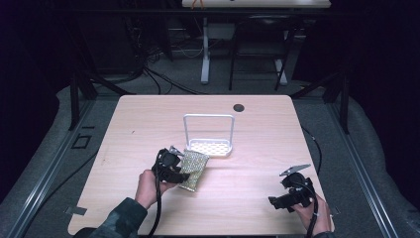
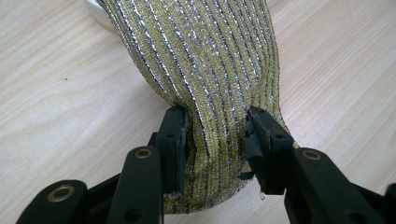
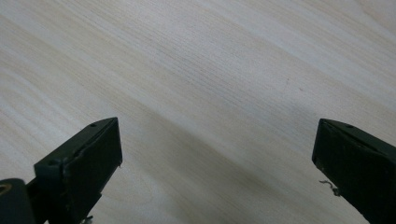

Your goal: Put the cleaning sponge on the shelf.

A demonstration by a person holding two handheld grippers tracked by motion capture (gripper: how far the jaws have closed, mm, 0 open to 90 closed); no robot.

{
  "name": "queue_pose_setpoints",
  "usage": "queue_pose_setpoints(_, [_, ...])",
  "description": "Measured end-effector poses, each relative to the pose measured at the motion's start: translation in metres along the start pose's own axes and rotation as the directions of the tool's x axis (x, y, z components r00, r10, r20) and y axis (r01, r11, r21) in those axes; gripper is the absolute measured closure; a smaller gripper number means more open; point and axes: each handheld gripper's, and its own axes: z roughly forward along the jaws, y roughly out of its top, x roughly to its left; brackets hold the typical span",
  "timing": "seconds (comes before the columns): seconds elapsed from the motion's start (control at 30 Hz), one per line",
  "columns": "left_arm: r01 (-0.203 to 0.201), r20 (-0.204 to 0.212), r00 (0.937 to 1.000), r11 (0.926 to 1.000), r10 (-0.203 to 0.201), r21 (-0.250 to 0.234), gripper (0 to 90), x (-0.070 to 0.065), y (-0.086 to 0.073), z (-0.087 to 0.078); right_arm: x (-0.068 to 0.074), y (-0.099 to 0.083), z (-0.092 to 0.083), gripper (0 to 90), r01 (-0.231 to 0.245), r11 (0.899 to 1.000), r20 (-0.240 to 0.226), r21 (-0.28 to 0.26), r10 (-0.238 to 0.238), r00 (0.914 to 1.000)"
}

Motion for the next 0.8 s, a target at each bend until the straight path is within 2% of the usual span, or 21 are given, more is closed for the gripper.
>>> queue_pose_setpoints(0.3, [0.004, 0.004, 1.0000, 0.9987, -0.003, -0.051, 60.6, -0.004, 0.005, -0.006, 0.000, -0.001, 0.001, 1.3, -0.006, 1.000, -0.001, -0.005, 0.006, 1.0000])
queue_pose_setpoints(0.8, [-0.010, 0.012, 0.9999, 0.9974, 0.011, -0.072, 60.7, -0.010, 0.019, -0.006, 0.000, -0.001, 0.002, 2.4, 0.000, 1.000, -0.002, 0.003, 0.000, 1.0000])
